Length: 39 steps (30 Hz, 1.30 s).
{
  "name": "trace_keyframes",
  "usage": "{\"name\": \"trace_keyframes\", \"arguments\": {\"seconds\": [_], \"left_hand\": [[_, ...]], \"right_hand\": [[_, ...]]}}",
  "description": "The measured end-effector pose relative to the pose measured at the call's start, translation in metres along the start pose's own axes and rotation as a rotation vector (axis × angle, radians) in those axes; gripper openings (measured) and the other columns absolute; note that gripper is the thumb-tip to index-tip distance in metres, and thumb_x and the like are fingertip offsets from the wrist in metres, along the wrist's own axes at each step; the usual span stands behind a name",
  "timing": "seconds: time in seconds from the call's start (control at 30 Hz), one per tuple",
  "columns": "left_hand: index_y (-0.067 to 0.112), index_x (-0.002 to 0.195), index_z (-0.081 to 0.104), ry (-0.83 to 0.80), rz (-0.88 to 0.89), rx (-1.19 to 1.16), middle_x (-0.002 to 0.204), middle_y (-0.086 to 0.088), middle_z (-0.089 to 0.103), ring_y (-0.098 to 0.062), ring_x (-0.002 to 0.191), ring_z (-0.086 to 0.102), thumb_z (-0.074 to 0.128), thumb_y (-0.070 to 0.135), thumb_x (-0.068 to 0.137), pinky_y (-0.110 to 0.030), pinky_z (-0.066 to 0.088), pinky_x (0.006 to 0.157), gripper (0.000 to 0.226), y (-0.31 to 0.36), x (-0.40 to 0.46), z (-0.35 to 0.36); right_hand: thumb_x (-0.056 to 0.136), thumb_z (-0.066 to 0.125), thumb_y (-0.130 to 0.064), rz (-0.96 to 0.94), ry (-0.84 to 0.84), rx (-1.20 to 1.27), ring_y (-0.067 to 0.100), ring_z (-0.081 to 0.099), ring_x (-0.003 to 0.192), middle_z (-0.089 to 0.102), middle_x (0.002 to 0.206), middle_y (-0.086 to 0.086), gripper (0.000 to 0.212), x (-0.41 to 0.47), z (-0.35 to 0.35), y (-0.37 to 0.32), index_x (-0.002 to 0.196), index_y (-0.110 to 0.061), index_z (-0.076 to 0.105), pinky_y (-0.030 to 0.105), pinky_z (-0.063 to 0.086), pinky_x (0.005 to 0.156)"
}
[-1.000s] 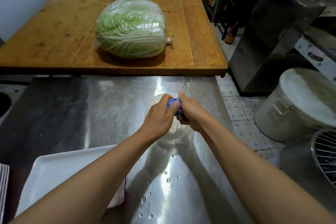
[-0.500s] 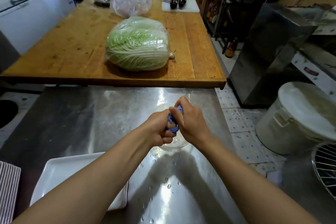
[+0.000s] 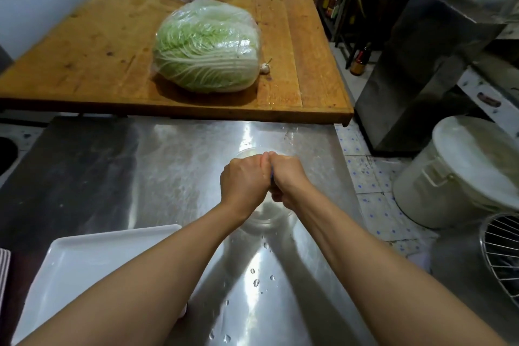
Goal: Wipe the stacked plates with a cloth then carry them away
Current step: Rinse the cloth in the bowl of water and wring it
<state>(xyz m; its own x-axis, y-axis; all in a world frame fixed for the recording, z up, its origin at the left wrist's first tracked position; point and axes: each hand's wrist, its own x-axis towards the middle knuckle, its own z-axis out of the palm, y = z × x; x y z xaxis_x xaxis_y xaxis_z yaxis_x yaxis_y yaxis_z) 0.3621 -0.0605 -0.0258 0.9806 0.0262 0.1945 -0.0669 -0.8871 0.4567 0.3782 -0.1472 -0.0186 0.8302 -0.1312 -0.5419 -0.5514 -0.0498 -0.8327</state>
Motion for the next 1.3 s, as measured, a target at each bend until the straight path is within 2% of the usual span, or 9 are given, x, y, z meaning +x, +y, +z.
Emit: {"name": "trace_keyframes", "arguments": {"seconds": [0.4, 0.47, 0.57, 0.67, 0.83, 0.93, 1.0, 1.17, 1.3], "left_hand": [[0.011, 0.084, 0.060, -0.015, 0.091, 0.024, 0.079, -0.012, 0.063, -0.031, 0.074, 0.056, 0.028, 0.025, 0.101, -0.031, 0.026, 0.060, 0.040, -0.012, 0.001, 0.009], [0.009, 0.081, 0.049, -0.103, 0.010, -0.158, 0.077, -0.009, 0.053, -0.028, 0.073, 0.051, 0.031, 0.017, 0.099, -0.034, 0.030, 0.061, 0.027, -0.009, -0.001, 0.008], [0.010, 0.077, 0.044, -0.257, -0.378, -0.626, 0.071, -0.003, 0.048, -0.020, 0.065, 0.044, 0.036, 0.010, 0.092, -0.033, 0.036, 0.060, 0.017, -0.003, 0.008, -0.001], [0.010, 0.066, 0.033, -0.295, -0.526, -0.850, 0.055, -0.007, 0.040, -0.017, 0.047, 0.032, 0.035, 0.002, 0.084, -0.024, 0.025, 0.046, 0.020, 0.001, 0.012, -0.010], [0.011, 0.067, 0.048, -0.280, -0.357, -0.954, 0.060, -0.004, 0.051, -0.013, 0.052, 0.047, 0.045, 0.014, 0.093, -0.029, 0.039, 0.051, 0.027, 0.011, -0.004, -0.025], [0.014, 0.086, 0.056, -0.356, -0.379, -1.016, 0.088, -0.009, 0.064, -0.022, 0.077, 0.064, 0.055, 0.010, 0.089, -0.036, 0.054, 0.074, 0.005, 0.008, -0.006, -0.032], [0.013, 0.098, 0.059, -0.401, -0.317, -0.983, 0.098, -0.010, 0.066, -0.024, 0.087, 0.066, 0.061, 0.000, 0.082, -0.036, 0.055, 0.083, 0.022, 0.003, -0.006, -0.034], [0.012, 0.094, 0.053, -0.414, -0.165, -0.799, 0.088, -0.006, 0.061, -0.017, 0.074, 0.061, 0.069, -0.005, 0.076, -0.033, 0.054, 0.073, 0.029, 0.003, -0.004, -0.043], [0.012, 0.084, 0.049, -0.369, -0.003, -0.625, 0.085, -0.009, 0.058, -0.018, 0.067, 0.058, 0.068, -0.001, 0.079, -0.032, 0.054, 0.060, 0.024, 0.002, -0.002, -0.045]], "right_hand": [[0.087, 0.039, -0.010, 0.052, 0.012, -0.029, 0.013, 0.027, 0.031, 0.035, 0.035, -0.001, 0.033, 0.003, 0.005, 0.005, 0.054, -0.014, 0.038, 0.017, 0.020, 0.039], [0.091, 0.038, -0.018, -0.059, 0.054, -0.114, 0.018, 0.035, 0.042, 0.043, 0.043, 0.002, 0.038, 0.002, 0.004, 0.003, 0.054, -0.011, 0.043, 0.024, 0.025, 0.045], [0.094, 0.037, -0.024, -0.216, 0.079, -0.223, 0.027, 0.048, 0.065, 0.058, 0.067, 0.013, 0.038, -0.006, 0.005, 0.003, 0.068, -0.004, 0.056, 0.038, 0.037, 0.061], [0.097, 0.039, -0.028, -0.291, 0.089, -0.177, 0.026, 0.053, 0.075, 0.062, 0.082, 0.014, 0.036, -0.015, 0.007, 0.004, 0.092, -0.001, 0.061, 0.039, 0.045, 0.073], [0.098, 0.043, -0.027, -0.194, 0.002, 0.186, 0.022, 0.060, 0.074, 0.065, 0.088, 0.016, 0.027, -0.019, 0.004, -0.003, 0.084, -0.015, 0.062, 0.036, 0.050, 0.066], [0.100, 0.040, -0.025, -0.188, 0.010, 0.256, 0.023, 0.063, 0.073, 0.066, 0.091, 0.019, 0.029, -0.021, -0.001, -0.002, 0.086, -0.011, 0.061, 0.030, 0.051, 0.057], [0.100, 0.040, -0.026, -0.189, 0.042, 0.220, 0.026, 0.067, 0.079, 0.066, 0.096, 0.021, 0.028, -0.022, -0.003, -0.001, 0.090, -0.009, 0.060, 0.032, 0.054, 0.059], [0.096, 0.041, -0.036, -0.360, 0.193, -0.186, 0.025, 0.059, 0.075, 0.063, 0.082, 0.014, 0.036, -0.025, -0.005, -0.002, 0.079, -0.009, 0.057, 0.036, 0.046, 0.063], [0.095, 0.040, -0.040, -0.341, 0.158, -0.211, 0.020, 0.050, 0.064, 0.056, 0.071, 0.010, 0.043, -0.024, -0.006, -0.004, 0.069, -0.009, 0.055, 0.035, 0.039, 0.060]]}}
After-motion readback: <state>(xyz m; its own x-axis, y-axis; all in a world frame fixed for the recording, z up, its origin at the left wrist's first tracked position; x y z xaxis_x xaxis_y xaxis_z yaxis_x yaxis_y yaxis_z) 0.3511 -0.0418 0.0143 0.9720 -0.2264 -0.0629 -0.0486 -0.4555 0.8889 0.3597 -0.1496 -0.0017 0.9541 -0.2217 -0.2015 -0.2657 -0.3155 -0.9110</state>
